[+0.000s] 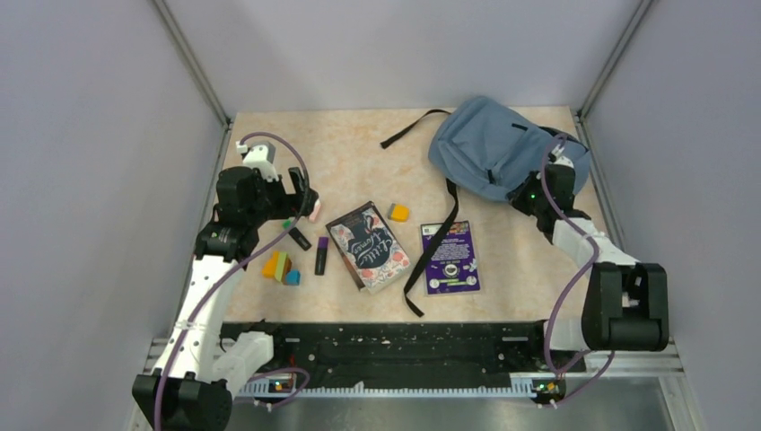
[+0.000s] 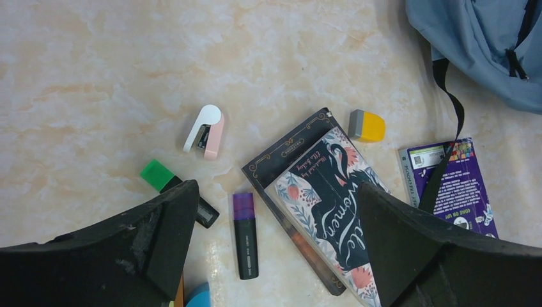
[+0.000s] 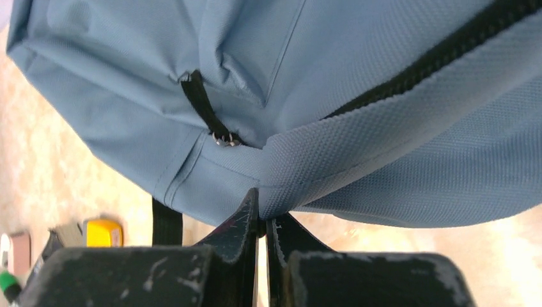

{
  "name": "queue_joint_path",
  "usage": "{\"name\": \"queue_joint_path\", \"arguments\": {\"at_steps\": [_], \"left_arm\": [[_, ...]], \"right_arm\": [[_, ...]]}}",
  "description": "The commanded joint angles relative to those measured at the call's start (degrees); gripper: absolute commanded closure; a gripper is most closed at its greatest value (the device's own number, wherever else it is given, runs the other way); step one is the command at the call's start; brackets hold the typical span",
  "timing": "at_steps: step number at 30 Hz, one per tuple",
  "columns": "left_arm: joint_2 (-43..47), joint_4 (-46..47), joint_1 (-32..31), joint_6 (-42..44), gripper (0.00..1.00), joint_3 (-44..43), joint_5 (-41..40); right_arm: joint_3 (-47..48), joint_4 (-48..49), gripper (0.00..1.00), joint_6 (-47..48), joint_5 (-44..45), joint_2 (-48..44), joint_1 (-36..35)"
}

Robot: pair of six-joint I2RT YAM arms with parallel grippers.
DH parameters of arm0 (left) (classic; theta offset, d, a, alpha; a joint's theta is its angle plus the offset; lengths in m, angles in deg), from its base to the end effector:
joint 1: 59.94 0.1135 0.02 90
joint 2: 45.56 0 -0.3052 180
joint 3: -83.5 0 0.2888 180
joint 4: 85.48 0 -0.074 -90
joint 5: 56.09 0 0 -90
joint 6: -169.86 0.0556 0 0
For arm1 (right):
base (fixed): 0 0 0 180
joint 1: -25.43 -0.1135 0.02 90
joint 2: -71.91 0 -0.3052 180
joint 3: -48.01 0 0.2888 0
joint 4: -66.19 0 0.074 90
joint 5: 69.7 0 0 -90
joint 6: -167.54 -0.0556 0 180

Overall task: Pack the student bag
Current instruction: Adjust the student bag at the center of the board.

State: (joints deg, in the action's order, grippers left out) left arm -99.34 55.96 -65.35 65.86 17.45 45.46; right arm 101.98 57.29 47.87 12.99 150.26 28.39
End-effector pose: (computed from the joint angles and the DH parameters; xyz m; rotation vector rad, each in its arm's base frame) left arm 0.2349 -0.0334 0.3642 -0.0250 2.0448 -0.4172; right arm 0.3293 -0.0099 0.2223 0.5385 2.1066 0.4060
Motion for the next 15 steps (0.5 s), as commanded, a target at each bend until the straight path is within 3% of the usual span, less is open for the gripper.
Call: {"name": "queue_joint_path", "arguments": {"at_steps": [1,15], "left_arm": [[0.5,2.6,-0.2,0.8,0.02,0.1,-0.7],[0.5,2.7,-0.2,1.1,0.02,0.3,-0.4]], "right_arm": [[-1.4,0.9,1.0,0.2,0.7,-3.8,-7.4],[-0.5,-1.8,1.0,-1.2,-0.2,-8.4,-25.0]]}}
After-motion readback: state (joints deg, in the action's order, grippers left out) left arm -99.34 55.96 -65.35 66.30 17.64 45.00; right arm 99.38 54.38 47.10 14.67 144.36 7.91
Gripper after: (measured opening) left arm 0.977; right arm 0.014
